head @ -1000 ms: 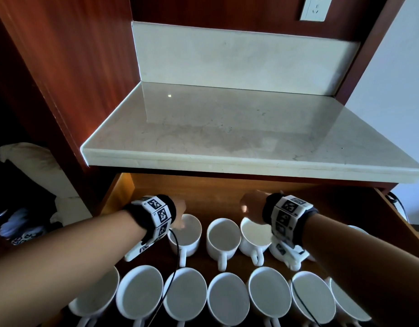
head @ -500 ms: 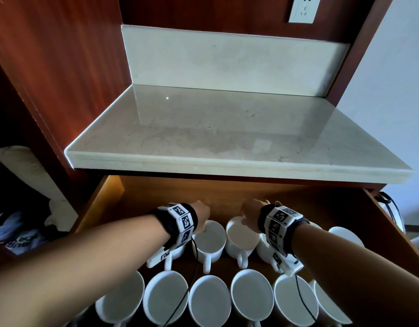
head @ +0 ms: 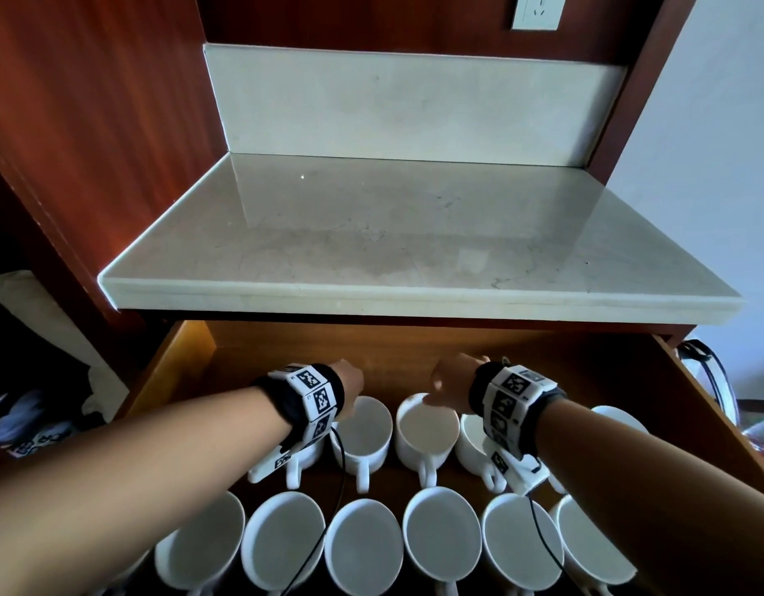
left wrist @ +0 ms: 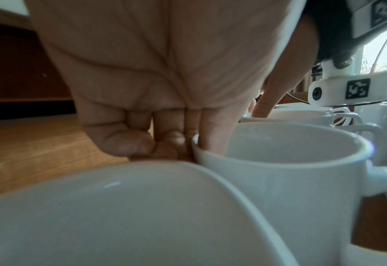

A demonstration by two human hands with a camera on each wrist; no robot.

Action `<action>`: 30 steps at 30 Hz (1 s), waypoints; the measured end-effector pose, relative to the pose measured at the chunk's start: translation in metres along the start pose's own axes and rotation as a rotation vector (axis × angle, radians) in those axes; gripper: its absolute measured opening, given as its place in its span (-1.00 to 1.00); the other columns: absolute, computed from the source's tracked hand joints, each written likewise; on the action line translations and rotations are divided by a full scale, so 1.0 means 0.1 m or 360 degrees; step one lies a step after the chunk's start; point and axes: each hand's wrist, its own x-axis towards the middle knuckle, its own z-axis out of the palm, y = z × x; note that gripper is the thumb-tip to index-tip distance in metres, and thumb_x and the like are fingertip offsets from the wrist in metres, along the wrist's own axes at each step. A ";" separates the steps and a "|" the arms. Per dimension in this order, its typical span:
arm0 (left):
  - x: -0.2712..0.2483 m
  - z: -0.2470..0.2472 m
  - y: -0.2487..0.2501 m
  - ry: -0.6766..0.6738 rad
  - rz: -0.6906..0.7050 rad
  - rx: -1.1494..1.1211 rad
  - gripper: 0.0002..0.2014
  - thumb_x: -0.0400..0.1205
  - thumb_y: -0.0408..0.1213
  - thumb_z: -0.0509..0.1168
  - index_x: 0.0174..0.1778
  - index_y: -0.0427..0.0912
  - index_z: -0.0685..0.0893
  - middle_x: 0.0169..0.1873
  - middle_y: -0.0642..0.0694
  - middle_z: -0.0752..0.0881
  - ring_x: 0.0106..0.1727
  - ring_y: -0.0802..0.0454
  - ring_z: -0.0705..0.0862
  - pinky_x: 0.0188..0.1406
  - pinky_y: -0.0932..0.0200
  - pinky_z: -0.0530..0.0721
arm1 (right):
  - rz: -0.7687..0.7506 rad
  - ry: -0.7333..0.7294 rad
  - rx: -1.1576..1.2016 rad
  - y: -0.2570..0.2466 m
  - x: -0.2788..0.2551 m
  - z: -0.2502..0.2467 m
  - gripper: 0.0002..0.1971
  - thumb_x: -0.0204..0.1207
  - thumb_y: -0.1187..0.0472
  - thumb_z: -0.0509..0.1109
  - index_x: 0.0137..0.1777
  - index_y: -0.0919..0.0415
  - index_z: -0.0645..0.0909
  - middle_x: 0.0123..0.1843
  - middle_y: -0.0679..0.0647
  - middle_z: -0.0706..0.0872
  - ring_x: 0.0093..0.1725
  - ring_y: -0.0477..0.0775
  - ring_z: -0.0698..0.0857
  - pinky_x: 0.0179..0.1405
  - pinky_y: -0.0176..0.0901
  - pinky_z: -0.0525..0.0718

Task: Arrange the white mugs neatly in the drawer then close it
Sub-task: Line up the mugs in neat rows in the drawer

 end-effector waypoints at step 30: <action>0.32 -0.41 0.98 0.0150 0.0049 0.0147 -0.73 0.68 -0.41 0.23 0.25 -0.30 0.70 0.20 -0.29 0.72 0.23 -0.25 0.69 0.09 0.06 0.63 | -0.0104 -0.0116 -0.0421 0.68 -0.21 0.29 -0.70 0.66 0.15 0.24 0.22 0.31 0.67 0.26 0.19 0.72 0.29 0.19 0.68 0.17 -0.03 0.63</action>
